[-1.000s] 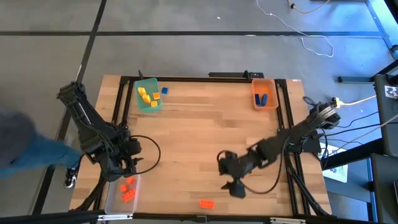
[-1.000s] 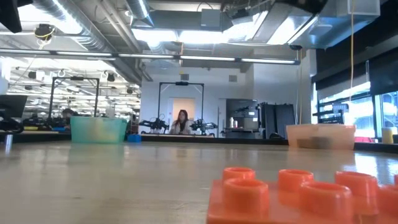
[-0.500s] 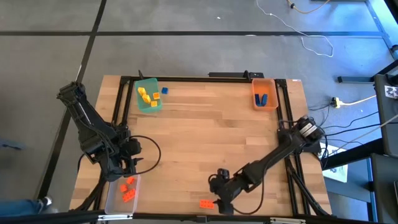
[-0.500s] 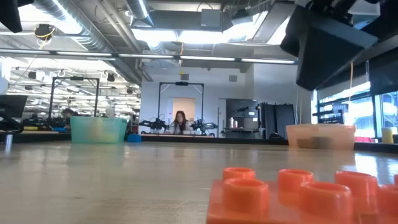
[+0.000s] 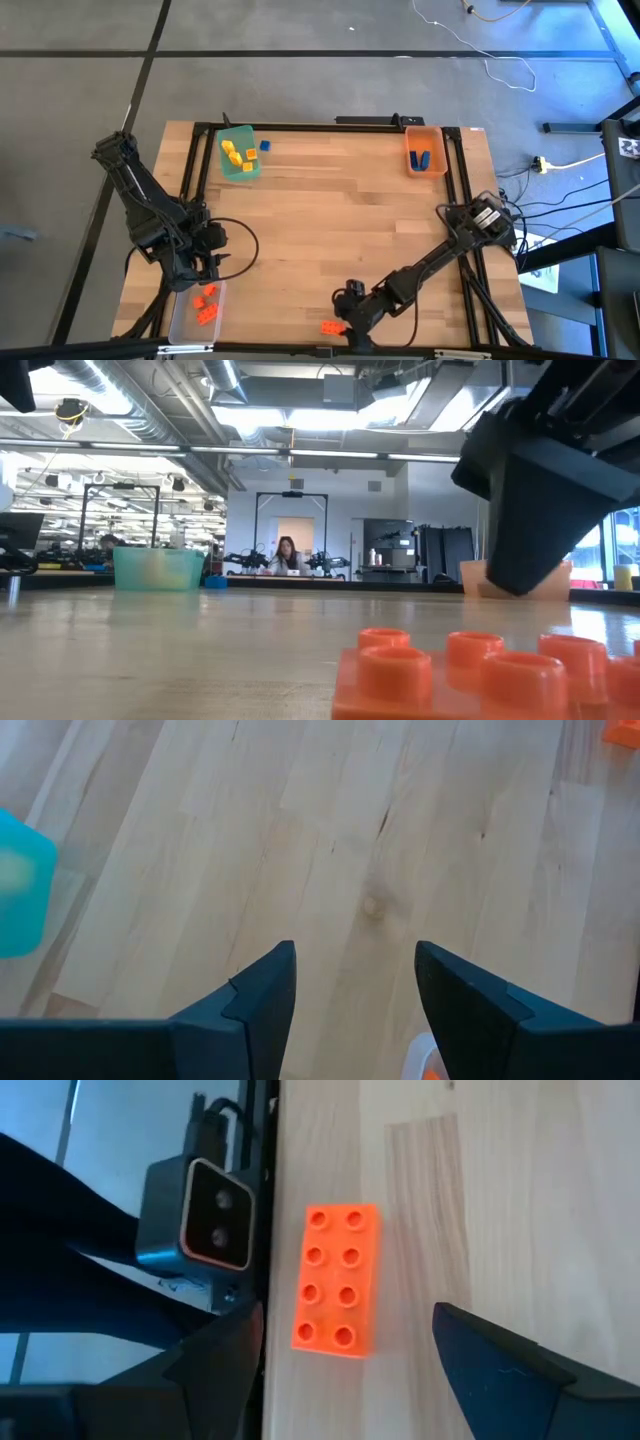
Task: Sort & place blocks by color
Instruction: Put the orange game piece into the transparent bin
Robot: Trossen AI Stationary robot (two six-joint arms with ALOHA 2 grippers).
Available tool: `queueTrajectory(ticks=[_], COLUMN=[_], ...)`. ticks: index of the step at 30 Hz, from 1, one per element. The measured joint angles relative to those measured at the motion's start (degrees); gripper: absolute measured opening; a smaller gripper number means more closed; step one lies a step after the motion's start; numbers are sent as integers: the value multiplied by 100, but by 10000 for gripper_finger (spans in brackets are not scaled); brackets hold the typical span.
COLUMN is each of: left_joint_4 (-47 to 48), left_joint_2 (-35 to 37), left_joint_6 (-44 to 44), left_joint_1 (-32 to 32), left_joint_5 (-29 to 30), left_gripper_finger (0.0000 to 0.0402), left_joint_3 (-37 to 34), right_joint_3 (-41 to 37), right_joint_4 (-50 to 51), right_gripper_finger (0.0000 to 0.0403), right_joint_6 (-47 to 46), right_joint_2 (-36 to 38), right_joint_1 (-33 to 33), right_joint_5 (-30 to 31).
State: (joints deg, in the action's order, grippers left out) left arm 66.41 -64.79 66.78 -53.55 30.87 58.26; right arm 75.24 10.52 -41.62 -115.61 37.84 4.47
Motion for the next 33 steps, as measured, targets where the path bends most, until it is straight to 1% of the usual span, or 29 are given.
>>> queueTrajectory(ticks=[4, 8, 13, 15, 20, 23, 29, 33], left_joint_4=[0, 0, 2, 1, 0, 4, 24, 48], left_joint_2=[0, 0, -2, 0, -2, 0, -2, -2], left_joint_6=[-2, -1, -4, -59, -142, -146, -291, -297], left_joint_1=[-1, -1, 0, -1, -1, -1, -1, -1], left_joint_5=[7, 11, 15, 25, 194, 279, 291, 297], left_gripper_finger=[196, 195, 196, 195, 196, 195, 196, 195], left_joint_3=[0, 0, 0, 0, 0, 0, 0, 0], right_joint_3=[-2, -7, -7, 4, 15, 13, -4, -7], right_joint_4=[-7, -44, -153, -213, -440, -540, -895, -964], right_gripper_finger=[291, 291, 291, 291, 291, 291, 291, 291], right_joint_6=[218, 432, 301, 247, -511, -754, -606, -614], right_joint_2=[-10, -202, -454, -518, -660, -667, -701, -708], right_joint_1=[92, 187, 176, 181, 189, 193, 197, 197], right_joint_5=[4, 1, 11, 118, 441, 506, 538, 524])
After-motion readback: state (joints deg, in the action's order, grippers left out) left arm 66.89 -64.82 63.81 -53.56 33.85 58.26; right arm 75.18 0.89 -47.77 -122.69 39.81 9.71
